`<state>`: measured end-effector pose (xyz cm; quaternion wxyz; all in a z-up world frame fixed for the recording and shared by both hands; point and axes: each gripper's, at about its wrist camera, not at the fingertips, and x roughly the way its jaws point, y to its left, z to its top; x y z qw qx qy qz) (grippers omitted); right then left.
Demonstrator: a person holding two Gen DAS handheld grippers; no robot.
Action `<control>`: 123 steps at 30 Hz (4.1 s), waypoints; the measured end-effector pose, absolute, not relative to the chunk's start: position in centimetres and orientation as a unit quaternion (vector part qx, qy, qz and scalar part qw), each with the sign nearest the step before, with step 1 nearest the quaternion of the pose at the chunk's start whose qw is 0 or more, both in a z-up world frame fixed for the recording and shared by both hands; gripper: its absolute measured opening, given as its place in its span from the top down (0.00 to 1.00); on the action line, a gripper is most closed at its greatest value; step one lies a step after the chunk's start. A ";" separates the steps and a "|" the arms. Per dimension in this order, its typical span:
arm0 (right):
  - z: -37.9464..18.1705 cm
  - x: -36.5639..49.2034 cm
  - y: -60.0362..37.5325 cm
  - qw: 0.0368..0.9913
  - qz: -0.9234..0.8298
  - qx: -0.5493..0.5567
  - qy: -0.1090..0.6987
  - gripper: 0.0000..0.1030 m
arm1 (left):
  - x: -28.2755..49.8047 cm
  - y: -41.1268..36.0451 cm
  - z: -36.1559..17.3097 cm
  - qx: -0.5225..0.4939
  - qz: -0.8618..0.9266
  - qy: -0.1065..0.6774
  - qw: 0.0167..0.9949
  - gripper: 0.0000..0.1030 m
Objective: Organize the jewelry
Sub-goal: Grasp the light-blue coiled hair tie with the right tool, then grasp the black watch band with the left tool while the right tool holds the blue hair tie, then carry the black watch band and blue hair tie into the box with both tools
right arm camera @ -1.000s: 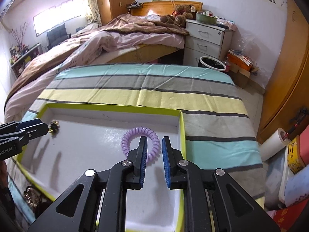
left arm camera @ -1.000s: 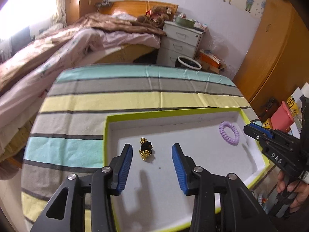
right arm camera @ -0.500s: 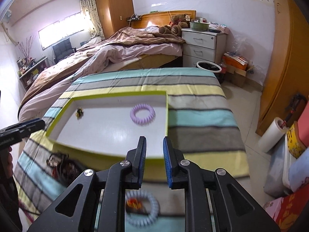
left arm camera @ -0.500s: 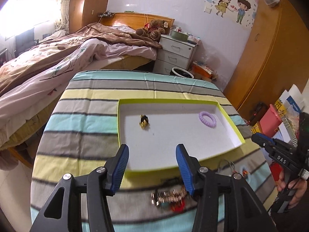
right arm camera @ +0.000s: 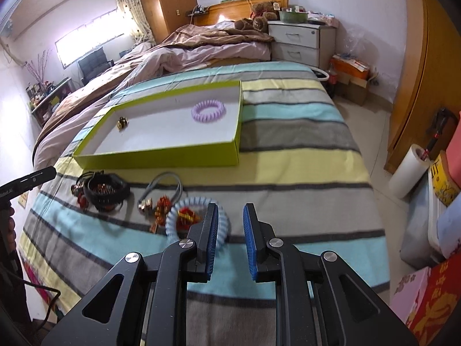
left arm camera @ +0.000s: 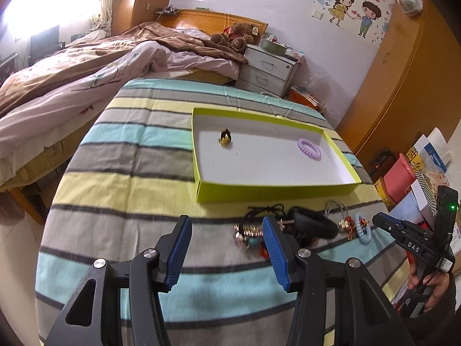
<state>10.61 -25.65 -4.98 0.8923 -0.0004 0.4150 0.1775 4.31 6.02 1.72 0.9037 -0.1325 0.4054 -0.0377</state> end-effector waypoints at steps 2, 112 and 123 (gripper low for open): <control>-5.4 10.5 -25.8 0.889 0.181 0.006 0.422 0.82 | 3.9 6.0 1.5 -0.138 -0.039 0.407 0.902 0.51; -0.5 10.7 -27.2 0.926 0.183 0.064 0.325 0.90 | 9.5 -2.0 5.6 -0.024 -0.049 0.419 0.906 0.90; 0.4 16.8 -21.6 0.909 0.229 0.050 0.345 0.90 | 13.7 2.0 4.6 -0.046 -0.020 0.433 0.900 0.90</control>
